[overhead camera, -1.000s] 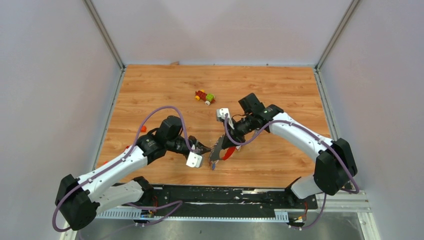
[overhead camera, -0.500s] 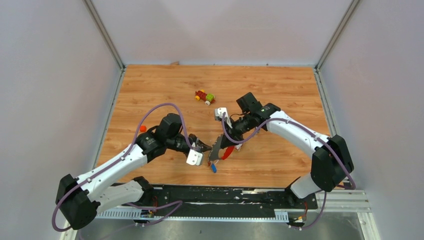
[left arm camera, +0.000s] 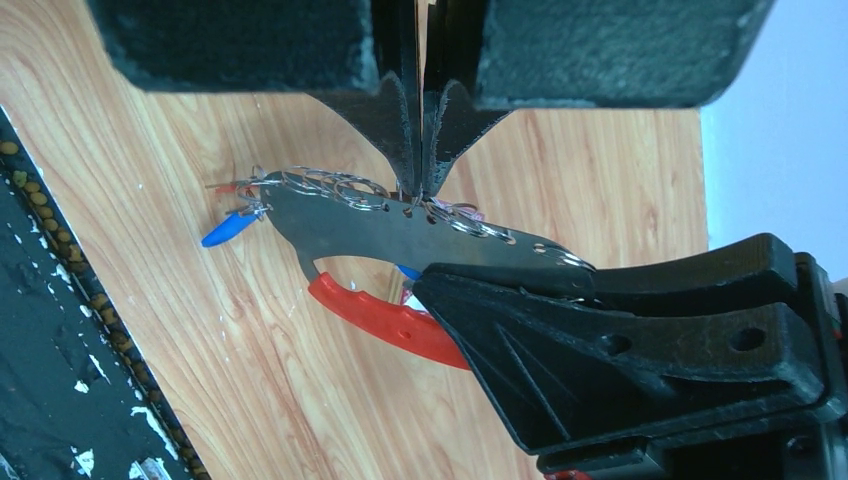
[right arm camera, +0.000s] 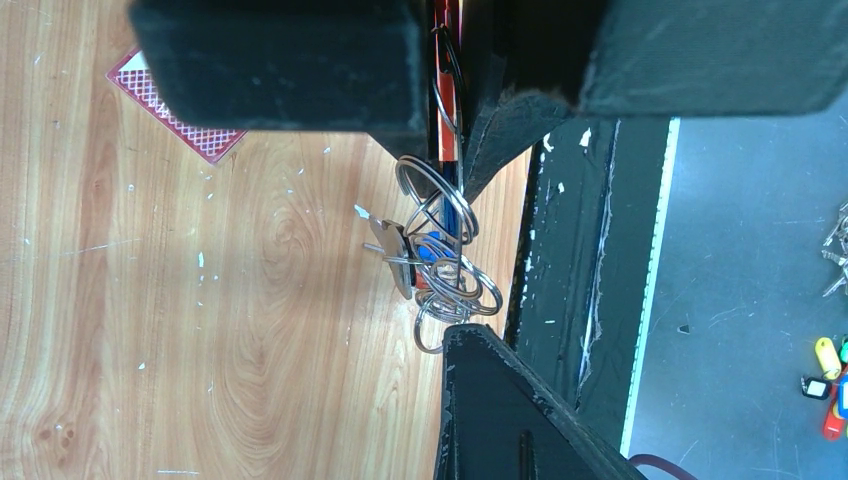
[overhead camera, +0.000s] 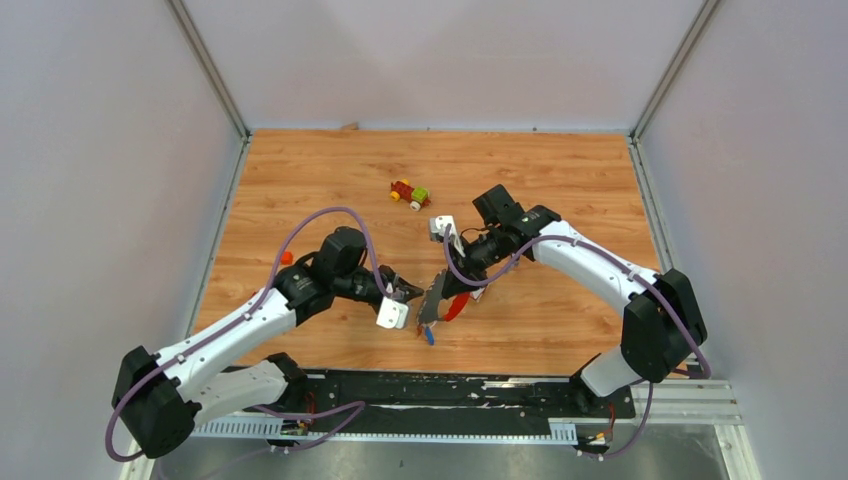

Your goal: Put the keys on the keyring

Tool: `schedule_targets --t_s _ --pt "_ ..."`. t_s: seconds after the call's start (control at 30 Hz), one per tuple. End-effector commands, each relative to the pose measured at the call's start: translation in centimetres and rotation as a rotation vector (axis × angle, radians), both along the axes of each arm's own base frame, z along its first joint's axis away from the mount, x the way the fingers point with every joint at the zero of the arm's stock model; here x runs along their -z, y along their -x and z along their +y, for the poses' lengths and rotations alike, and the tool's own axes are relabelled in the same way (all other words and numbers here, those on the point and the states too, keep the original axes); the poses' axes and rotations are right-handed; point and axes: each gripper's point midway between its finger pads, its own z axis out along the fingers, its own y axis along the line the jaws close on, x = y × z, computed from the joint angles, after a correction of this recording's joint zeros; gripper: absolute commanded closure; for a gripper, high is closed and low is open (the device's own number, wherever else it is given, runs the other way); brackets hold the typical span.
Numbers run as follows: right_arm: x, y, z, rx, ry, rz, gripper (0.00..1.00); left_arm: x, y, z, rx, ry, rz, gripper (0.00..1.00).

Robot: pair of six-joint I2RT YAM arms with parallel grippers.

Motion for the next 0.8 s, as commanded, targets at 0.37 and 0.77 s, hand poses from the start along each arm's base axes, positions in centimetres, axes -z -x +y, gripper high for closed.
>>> schedule_targets --t_s 0.37,0.77 --pt "-2.28 -0.05 0.83 -0.043 -0.073 -0.034 1.00 0.68 0.15 -0.07 0.014 0.000 -0.013 0.83" --pt "-2.17 -0.07 0.79 -0.043 -0.069 -0.032 1.00 0.90 0.17 -0.10 0.014 0.001 -0.009 0.66"
